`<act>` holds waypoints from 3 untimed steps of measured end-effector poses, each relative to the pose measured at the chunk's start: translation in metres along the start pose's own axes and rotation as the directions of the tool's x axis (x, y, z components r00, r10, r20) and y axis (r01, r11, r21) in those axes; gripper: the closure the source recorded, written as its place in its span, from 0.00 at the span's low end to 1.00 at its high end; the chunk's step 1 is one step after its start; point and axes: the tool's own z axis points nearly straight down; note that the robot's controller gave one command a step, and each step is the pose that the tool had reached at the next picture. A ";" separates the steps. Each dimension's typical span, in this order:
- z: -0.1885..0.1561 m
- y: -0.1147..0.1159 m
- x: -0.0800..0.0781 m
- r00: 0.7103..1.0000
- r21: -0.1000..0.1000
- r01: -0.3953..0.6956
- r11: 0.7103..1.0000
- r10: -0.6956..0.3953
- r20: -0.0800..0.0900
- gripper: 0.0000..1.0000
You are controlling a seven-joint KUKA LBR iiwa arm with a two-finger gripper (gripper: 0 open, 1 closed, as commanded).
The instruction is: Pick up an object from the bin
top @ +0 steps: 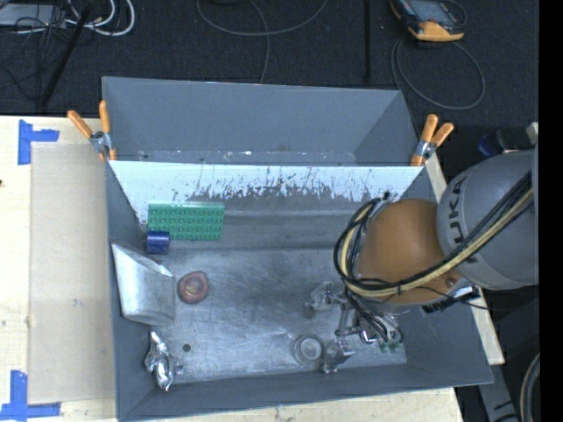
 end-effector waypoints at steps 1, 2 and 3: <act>-0.001 0.023 0.009 0.974 0.003 -0.227 0.974 0.227 0.011 0.00; -0.001 0.024 0.012 0.974 0.002 -0.227 0.974 0.227 -0.002 1.00; -0.144 0.029 -0.008 0.996 0.002 -0.086 0.996 0.086 0.004 1.00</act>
Offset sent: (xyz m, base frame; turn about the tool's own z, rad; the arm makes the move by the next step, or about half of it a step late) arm -0.0160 0.0231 -0.0014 0.2275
